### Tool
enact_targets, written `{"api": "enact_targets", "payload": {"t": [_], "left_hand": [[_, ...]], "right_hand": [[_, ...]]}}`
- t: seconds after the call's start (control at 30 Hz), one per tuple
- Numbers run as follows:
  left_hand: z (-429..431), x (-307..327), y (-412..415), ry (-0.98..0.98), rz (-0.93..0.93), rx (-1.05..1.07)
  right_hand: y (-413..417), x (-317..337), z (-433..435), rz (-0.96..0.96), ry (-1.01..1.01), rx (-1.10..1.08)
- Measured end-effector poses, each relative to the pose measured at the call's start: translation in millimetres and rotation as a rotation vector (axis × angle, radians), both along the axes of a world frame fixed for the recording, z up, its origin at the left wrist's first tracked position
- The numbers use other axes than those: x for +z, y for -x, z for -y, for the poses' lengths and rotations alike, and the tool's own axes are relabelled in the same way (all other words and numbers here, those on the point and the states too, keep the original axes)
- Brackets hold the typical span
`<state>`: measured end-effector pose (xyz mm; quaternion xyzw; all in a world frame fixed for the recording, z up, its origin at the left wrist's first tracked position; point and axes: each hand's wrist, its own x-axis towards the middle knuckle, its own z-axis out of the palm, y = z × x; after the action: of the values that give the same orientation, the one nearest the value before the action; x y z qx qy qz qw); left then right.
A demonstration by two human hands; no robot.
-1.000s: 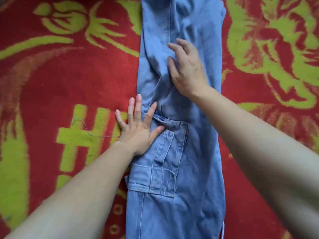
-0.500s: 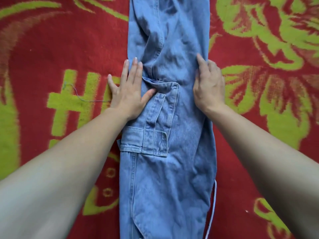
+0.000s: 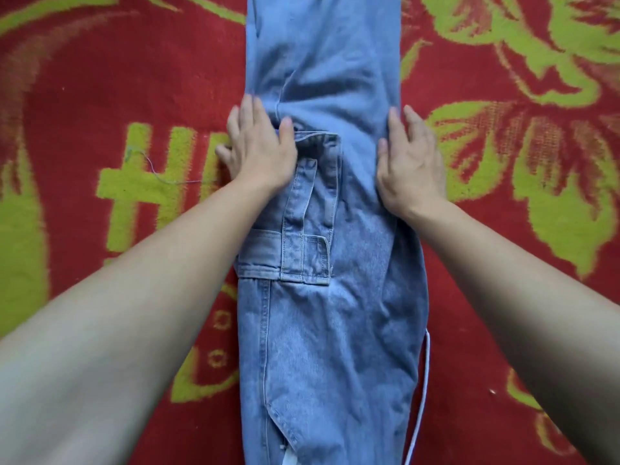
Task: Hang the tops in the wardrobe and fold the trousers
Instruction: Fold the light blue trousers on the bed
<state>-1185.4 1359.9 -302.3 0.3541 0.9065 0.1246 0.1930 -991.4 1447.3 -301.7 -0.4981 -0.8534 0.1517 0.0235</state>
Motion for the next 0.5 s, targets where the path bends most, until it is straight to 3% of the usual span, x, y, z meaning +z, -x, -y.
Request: {"api": "enact_targets", "payload": {"t": [0.1,0.23,0.37,0.5], "left_hand": [[0,-8,10,0.126,0.086,-0.050],[13,-11,5,-0.021,0.090,-0.073],[67,-16,-30,-0.185,0.061,0.000],[112,-9,-51,-0.318,0.203,0.208]], "right_hand": [[-9,-12,1,0.200,0.041,0.073],[-4,-21,1,0.208,0.059,0.054],[-17,-14,10,0.035,0.148,0.016],[-49,-1,86,-0.255,0.236,-0.235]]}}
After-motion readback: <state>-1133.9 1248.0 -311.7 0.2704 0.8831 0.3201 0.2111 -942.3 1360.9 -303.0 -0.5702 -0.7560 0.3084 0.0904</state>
